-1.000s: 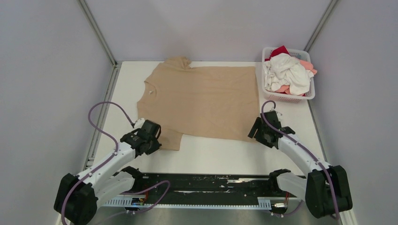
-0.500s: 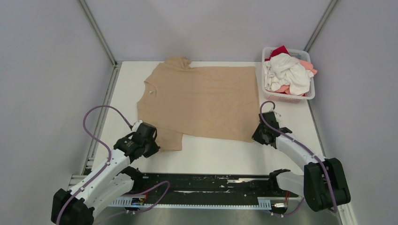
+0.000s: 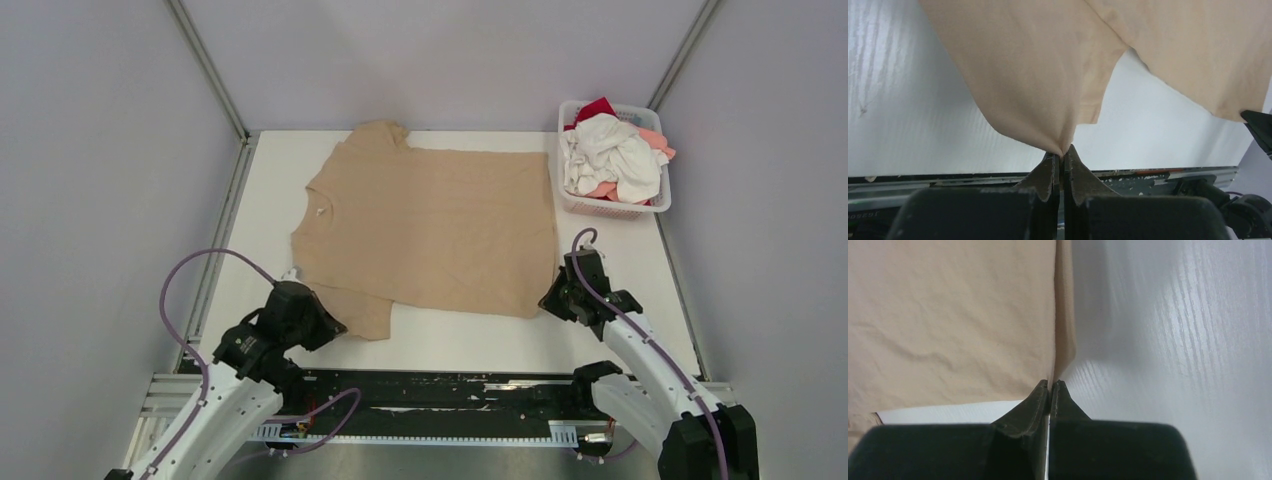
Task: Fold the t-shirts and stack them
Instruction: Grab the side of the flattened tshirt closest away from the robot with both arms, then fold the flattened tshirt in 1/3 of the way
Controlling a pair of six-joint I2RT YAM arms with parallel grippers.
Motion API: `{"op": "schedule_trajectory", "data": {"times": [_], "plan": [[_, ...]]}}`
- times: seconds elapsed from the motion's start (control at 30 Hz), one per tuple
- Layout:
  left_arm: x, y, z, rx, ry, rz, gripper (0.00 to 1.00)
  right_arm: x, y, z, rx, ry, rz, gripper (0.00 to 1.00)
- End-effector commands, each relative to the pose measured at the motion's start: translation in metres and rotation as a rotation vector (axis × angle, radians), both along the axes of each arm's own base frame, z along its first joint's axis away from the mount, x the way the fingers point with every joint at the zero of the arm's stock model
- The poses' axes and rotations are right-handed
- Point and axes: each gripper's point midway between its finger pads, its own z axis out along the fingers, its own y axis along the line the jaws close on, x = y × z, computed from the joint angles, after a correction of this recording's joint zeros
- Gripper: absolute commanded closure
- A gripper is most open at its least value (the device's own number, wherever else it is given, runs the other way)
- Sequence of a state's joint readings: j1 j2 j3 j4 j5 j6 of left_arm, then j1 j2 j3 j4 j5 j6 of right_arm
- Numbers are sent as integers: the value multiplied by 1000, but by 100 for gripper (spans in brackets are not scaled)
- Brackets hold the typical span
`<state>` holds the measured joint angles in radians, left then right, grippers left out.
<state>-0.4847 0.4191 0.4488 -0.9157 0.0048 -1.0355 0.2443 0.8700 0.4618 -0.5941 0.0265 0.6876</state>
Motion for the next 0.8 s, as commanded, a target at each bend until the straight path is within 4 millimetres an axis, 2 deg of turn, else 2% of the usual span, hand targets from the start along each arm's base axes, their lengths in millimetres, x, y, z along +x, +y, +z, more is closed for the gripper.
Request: {"op": "schedule_trajectory", "data": {"times": [0.0,0.03,0.07,0.1,0.13,0.17,0.2,0.23,0.27,0.3,0.33,0.37,0.4,0.47,0.5,0.53,0.57,0.6,0.63,0.67,0.77], "plan": [[32,-32,32,-116,-164,-86,100,11,2,10,-5,-23,3,100],[38,-35,30,-108,-154,-90,100,16,2,14,-9,-33,1,100],[51,-41,46,-122,-209,-96,100,22,2,17,-16,-42,2,100],[58,-43,43,-101,-188,-95,100,28,2,20,-23,-46,0,100],[72,-46,59,-101,-242,-93,100,35,2,24,-30,-55,-5,100],[80,-47,54,-76,-216,-94,100,41,1,27,-42,-60,-13,100],[94,-48,68,-74,-255,-88,100,51,0,32,-54,-65,-27,100],[103,-48,60,-51,-220,-88,100,59,-2,37,-65,-75,-40,100],[117,-44,71,-41,-243,-71,100,67,-2,42,-73,-85,-50,100],[125,-42,62,-20,-204,-74,100,74,-3,46,-78,-93,-57,100],[140,-36,72,-23,-229,-46,100,82,-3,49,-83,-105,-61,100],[148,-35,65,-10,-208,-46,100,91,-3,53,-87,-115,-63,100],[163,-30,68,-6,-215,-19,100,99,-3,56,-89,-122,-68,100],[185,-22,77,14,-234,9,100,116,-3,62,-93,-130,-77,100],[196,-19,89,24,-263,24,100,125,-3,64,-95,-138,-77,100],[205,-14,86,33,-252,37,100,133,-3,65,-99,-138,-76,100],[216,-14,98,28,-283,37,100,140,-3,66,-100,-139,-78,100],[224,-10,93,32,-266,48,100,148,-3,66,-103,-139,-80,100],[233,-9,102,33,-285,49,100,155,-4,66,-106,-135,-82,100],[240,-2,96,45,-263,71,100,161,-5,66,-107,-134,-87,100],[262,14,105,72,-285,119,100,179,-7,64,-109,-131,-97,100]]}}
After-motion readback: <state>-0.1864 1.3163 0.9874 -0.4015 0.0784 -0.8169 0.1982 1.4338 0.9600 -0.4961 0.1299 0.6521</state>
